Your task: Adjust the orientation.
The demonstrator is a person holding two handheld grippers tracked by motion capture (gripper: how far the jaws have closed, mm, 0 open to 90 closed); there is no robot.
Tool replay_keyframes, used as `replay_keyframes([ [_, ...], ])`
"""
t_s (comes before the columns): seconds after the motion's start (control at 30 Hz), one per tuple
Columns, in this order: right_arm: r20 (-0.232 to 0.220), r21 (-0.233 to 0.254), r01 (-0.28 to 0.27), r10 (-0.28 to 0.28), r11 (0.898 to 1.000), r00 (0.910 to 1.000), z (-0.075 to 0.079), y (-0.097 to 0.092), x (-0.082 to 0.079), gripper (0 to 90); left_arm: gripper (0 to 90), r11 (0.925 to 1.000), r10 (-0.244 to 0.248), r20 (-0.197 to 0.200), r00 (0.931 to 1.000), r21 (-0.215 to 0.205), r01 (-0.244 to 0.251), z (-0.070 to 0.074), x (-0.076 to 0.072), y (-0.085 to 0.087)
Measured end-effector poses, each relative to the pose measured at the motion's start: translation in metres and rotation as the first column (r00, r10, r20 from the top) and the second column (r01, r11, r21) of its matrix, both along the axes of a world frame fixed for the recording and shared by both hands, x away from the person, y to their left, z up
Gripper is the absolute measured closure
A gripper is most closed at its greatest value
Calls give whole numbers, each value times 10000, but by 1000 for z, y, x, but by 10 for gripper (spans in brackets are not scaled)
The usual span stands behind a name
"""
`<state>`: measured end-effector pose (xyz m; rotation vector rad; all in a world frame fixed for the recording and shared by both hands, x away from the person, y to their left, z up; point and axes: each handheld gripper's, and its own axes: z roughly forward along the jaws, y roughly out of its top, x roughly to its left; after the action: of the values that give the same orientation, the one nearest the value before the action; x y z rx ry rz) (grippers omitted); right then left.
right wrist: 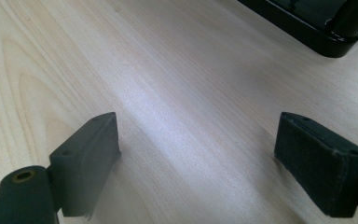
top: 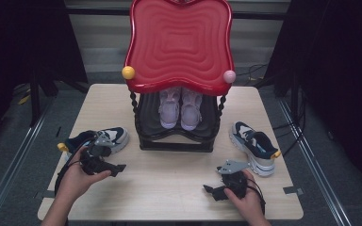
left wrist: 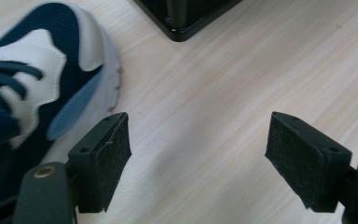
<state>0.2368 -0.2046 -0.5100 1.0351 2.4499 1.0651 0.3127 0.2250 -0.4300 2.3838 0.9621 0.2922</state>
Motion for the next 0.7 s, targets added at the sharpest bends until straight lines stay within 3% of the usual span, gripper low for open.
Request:
replay_keyframes([
  [0.43, -7, 4, -12, 12, 10000, 10000, 0, 0, 0, 134, 216, 9970, 567, 412, 9975, 508, -587, 13, 17, 21],
  [0.5, 16, -7, -34, 34, 10000, 10000, 0, 0, 0, 134, 232, 9976, 572, 357, 9977, 357, -585, 12, 18, 22],
  [0.7, -5, 3, -17, 17, 10000, 10000, 0, 0, 0, 134, 249, 9975, 464, 644, 9968, 504, -497, 14, 16, 25],
])
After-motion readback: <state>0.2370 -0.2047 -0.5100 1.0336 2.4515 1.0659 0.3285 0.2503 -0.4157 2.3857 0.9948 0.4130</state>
